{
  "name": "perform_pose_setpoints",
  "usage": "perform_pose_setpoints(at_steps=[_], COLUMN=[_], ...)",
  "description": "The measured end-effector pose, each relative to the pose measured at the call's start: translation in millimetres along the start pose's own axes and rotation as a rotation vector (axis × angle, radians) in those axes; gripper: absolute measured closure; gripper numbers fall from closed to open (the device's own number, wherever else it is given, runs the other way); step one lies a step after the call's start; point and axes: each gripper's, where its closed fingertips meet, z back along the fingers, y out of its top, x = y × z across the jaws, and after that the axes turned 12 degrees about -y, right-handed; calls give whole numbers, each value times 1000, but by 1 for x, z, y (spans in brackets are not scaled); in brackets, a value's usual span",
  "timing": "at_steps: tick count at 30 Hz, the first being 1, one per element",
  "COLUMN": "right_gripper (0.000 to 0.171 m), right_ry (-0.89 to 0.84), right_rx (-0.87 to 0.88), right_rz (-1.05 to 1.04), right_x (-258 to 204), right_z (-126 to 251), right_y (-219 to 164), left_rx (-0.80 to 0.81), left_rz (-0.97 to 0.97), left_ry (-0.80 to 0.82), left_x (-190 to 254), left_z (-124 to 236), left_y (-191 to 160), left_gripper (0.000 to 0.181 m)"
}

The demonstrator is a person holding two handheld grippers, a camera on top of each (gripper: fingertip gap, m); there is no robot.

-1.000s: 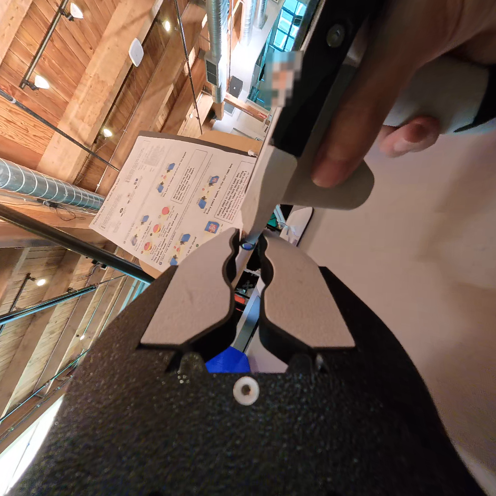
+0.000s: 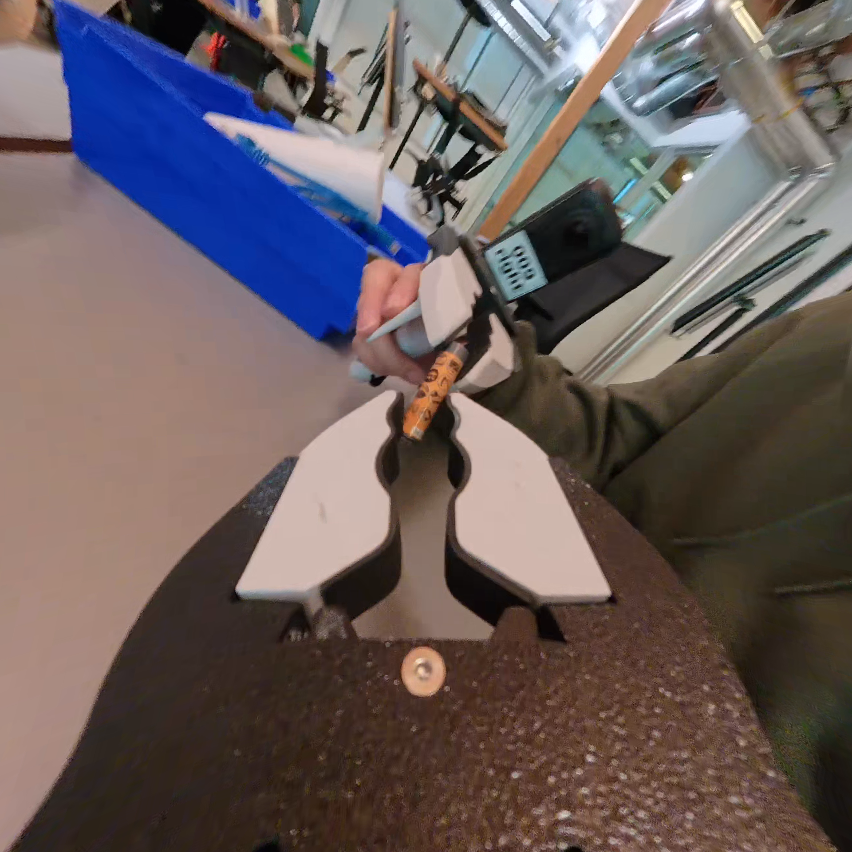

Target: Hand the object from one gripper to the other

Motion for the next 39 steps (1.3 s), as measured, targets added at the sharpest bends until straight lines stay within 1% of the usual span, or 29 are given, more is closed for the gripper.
perform_pose_setpoints(at_steps=[2,7,9,11,13,14,15,17,19,21,22,23,24,25,26,28,30,32,33,34,36,37,38,39], right_gripper=[156,156,151,145,139,136,134,132,128,132,131,134,142,154,159,160,161,161,161,161,161,161,161,161], right_ry=[-13,-18,-49,-91,-133,-161,-180,-207,-217,-227,-241,-230,-216,-220,-216,-189,-158,-100,-68,-33,80,134,165,199], right_rx=[-61,-64,-76,-71,-65,-67,-70,-68,-62,-49,-48,-31,-29,-52,-67,-86,-100,-91,-68,-32,60,89,110,118], right_rz=[32,9,6,-44,-139,-211,-302,-506,-644,-721,-749,-773,-792,-799,-793,-780,-722,-599,-542,-494,-429,-414,-396,-369], right_x=[0,1,6,13,23,29,35,42,45,45,45,44,42,41,40,38,36,31,29,27,17,11,8,3], right_z=[-3,-4,-4,-3,-3,-3,-4,-8,-12,-16,-18,-19,-20,-20,-20,-20,-18,-13,-9,-4,10,17,22,27], right_y=[-14,-13,-18,-17,-14,-14,-14,-13,-10,-7,-7,-4,-2,-5,-7,-8,-8,-6,-3,2,14,19,22,23], left_rx=[-42,-71,-85,-20,42,60,85,90,-12,-145,-197,-244,-277,-299,-327,-342,-349,-325,-291,-248,-164,-115,-87,-80], left_rz=[22,-121,-168,-196,-271,-338,-431,-660,-908,-1121,-1215,-1289,-1347,-1394,-1424,-1457,-1456,-1414,-1366,-1278,-979,-803,-632,-476], left_ry=[38,82,125,185,252,284,351,529,738,863,907,947,998,1059,1102,1134,1110,1019,952,875,629,499,351,188], left_x=[-11,-13,-17,-24,-27,-26,-27,-27,-28,-26,-25,-25,-25,-25,-26,-27,-28,-28,-26,-24,-18,-12,-3,9], left_z=[-1,3,5,10,17,19,22,29,33,29,25,22,21,23,25,25,23,17,14,12,5,2,-2,-5], left_y=[-12,-9,-10,0,12,18,26,39,44,43,42,40,40,42,42,42,39,35,32,30,22,20,15,8], left_gripper=[168,170,170,171,171,171,171,171,171,171,171,171,171,171,171,171,171,171,167,158,149,139,138,142])
